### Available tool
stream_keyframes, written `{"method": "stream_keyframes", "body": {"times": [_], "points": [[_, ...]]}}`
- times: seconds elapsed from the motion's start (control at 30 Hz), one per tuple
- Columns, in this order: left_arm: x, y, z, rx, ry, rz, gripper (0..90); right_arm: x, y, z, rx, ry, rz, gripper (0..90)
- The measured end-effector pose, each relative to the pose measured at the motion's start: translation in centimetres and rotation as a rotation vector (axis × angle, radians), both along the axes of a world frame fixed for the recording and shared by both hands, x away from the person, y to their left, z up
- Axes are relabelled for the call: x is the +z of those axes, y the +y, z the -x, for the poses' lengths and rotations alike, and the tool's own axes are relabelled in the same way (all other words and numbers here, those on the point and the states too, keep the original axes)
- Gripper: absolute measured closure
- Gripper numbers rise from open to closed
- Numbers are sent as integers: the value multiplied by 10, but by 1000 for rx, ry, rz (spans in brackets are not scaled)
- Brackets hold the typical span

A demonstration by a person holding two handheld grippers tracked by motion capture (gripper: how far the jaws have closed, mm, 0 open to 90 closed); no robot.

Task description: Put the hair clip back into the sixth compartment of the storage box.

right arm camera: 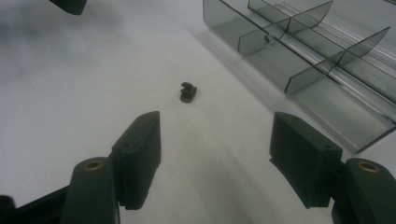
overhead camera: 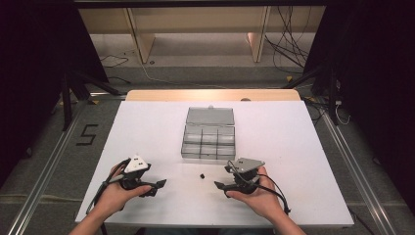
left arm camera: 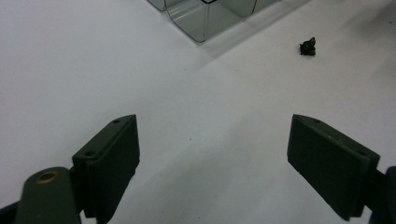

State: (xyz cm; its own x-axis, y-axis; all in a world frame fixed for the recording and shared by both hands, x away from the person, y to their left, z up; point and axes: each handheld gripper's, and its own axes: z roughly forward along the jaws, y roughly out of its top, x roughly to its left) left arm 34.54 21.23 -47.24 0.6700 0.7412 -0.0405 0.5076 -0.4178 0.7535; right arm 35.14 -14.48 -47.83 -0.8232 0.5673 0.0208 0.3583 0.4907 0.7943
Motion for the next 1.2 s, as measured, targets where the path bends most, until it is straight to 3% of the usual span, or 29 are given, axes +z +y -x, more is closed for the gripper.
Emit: {"method": "stream_keyframes", "body": {"times": [0.83, 1.2], "points": [[0, 0, 0, 0, 0, -1, 165, -8, 39, -12, 6, 24, 22, 435], [0, 1, -1, -2, -3, -3, 165, -13, 62, -18, 9, 54, 59, 534]]}}
